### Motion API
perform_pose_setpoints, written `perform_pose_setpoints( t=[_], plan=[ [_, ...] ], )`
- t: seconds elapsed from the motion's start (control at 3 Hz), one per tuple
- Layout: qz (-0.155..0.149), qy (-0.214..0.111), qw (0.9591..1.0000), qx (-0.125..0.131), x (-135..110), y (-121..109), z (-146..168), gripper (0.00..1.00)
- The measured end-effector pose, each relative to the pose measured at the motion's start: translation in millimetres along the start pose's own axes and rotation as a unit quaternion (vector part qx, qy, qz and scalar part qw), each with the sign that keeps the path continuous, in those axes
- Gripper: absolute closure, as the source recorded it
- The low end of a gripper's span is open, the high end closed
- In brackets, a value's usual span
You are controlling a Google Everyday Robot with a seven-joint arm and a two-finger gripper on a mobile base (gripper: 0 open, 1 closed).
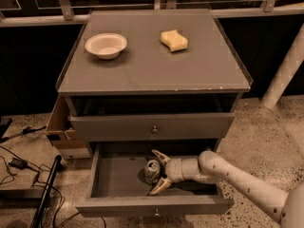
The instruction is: Place 7up can into middle drawer
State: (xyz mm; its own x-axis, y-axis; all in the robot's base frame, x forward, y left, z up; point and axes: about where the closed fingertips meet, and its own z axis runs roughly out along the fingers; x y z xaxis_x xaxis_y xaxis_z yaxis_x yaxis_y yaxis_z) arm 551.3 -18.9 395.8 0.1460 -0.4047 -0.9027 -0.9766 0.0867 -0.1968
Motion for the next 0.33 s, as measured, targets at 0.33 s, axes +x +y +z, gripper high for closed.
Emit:
perform_pose_setpoints(
  t=[0.33],
  plan=[
    [0.000,0.000,1.0000,0.000,0.0,0.0,0.0,0.00]
  ],
)
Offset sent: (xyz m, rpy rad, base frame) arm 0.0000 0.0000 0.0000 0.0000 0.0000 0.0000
